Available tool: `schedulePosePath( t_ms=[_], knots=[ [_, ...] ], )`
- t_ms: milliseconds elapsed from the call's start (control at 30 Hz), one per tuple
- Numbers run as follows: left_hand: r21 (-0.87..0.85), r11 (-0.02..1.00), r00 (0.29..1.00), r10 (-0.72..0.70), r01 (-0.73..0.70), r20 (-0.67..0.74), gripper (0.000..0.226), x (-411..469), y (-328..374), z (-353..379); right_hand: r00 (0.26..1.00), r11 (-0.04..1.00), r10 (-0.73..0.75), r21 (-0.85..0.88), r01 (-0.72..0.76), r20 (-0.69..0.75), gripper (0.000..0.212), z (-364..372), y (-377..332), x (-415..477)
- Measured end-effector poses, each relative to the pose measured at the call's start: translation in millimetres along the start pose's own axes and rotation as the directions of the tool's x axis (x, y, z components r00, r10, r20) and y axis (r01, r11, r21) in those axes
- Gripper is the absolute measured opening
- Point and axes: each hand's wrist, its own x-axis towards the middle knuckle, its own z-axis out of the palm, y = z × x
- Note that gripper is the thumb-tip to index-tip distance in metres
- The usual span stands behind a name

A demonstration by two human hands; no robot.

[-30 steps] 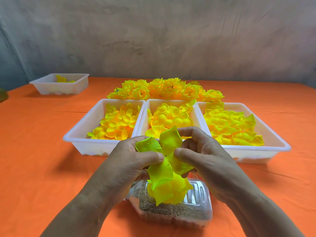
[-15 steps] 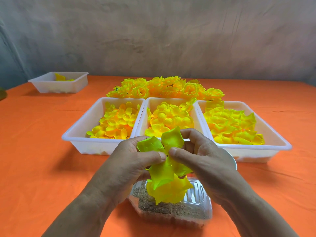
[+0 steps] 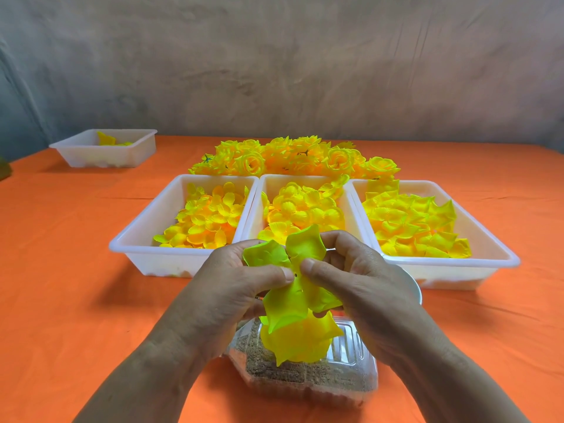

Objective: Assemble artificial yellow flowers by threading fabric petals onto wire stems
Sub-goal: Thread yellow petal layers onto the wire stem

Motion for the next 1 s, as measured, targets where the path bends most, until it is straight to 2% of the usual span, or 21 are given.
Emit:
schedulePosePath(
  t_ms=[233,500,733,1000],
  knots=[
    [0.015,1.000,1.000,0.009,-0.009,-0.001,0.017,0.6,1.8,1.9,1.000,1.000,-0.019,0.014,0.019,-0.005,0.014,-1.1,1.0,0.1],
    [0.000,1.000,1.000,-0.014,0.014,0.000,0.019,0.5,0.9,1.3,1.000,0.996,0.024,0.087,-0.024,0.003,0.016,-0.1,1.0,-0.6],
    [0.005,1.000,1.000,0.005,-0.005,-0.013,0.030,-3.1,3.1,0.3,0.999,0.996,-0.052,0.073,0.053,-0.015,0.018,-0.5,1.9,-1.5],
    [0.008,0.998,0.997,0.066,-0.066,-0.032,0.029,-7.2,3.3,1.8,0.998,0.993,-0.064,0.103,0.066,-0.014,0.018,0.1,1.7,-2.3]
  ],
)
